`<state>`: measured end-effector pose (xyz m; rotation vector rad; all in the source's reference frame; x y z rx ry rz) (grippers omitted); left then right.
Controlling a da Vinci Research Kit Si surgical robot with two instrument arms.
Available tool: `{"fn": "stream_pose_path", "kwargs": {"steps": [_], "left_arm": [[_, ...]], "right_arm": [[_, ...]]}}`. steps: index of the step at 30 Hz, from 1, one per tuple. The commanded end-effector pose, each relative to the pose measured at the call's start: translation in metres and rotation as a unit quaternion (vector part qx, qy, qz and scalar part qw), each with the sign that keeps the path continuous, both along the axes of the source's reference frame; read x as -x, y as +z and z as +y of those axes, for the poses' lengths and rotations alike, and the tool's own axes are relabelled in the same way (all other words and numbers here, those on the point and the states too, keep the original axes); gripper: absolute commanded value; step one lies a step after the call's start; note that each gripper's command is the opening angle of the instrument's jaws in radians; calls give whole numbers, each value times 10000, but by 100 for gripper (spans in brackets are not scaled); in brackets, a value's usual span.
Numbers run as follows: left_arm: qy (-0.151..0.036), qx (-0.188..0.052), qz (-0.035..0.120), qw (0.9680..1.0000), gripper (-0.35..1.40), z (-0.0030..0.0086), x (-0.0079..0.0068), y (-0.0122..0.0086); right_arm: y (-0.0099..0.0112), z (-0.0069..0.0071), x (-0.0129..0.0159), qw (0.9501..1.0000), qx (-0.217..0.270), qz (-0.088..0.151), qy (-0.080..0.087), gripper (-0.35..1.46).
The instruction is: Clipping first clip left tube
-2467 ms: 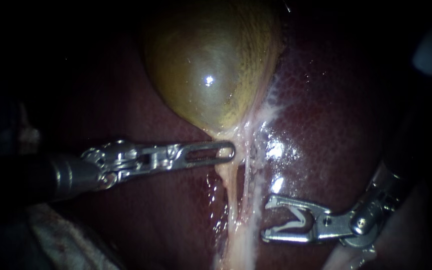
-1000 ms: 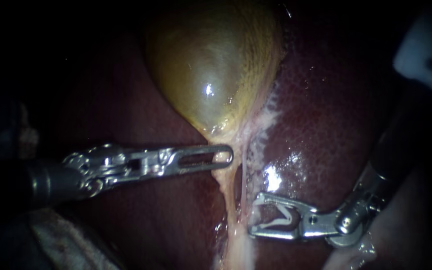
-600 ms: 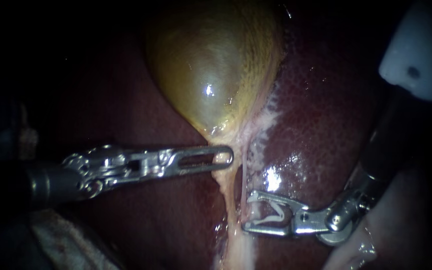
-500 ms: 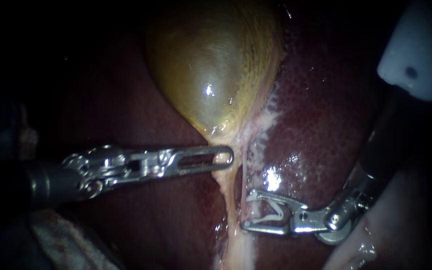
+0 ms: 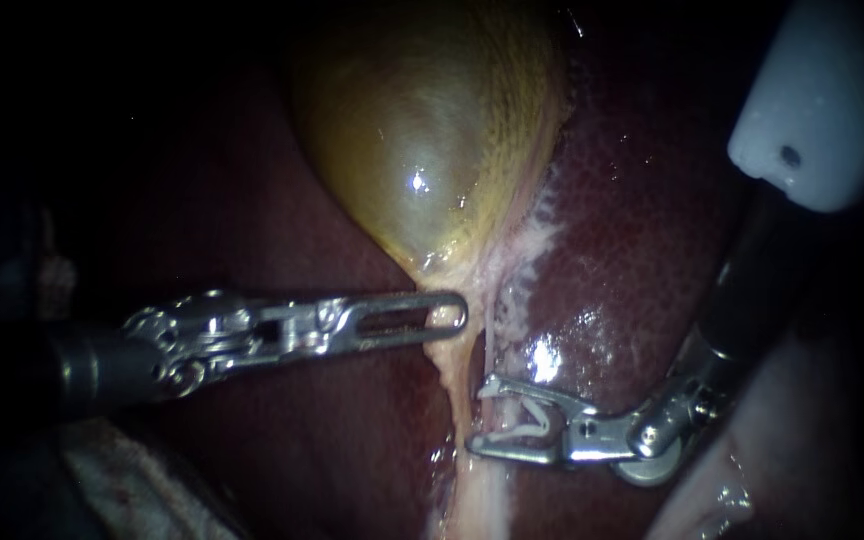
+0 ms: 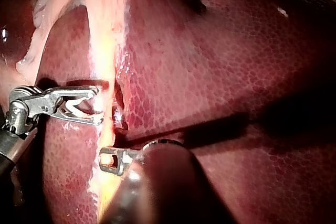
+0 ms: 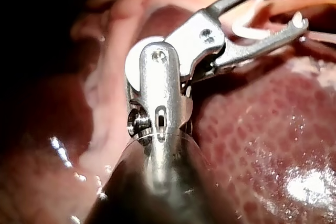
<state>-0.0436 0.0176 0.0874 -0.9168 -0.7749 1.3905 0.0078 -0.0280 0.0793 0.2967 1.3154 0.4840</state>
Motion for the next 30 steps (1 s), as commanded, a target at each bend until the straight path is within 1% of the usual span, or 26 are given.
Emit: {"fn": "stream_pose_path", "kwargs": {"steps": [1,7,16,19,30], "left_arm": [[-1,-1,0,10000,-35,0,0,0],[-1,-1,0,10000,-35,0,0,0],[-2,-1,0,10000,-35,0,0,0],[-2,-1,0,10000,-35,0,0,0],[-3,-1,1,10000,-35,0,1,0]], "right_arm": [[2,0,-1,10000,-17,3,6,49],[10,-1,-6,10000,-24,-5,30,49],[13,-4,-19,10000,-39,-22,74,49],[14,-6,-25,9999,-57,-34,106,49],[19,-15,-34,9999,-118,-13,108,47]]}}
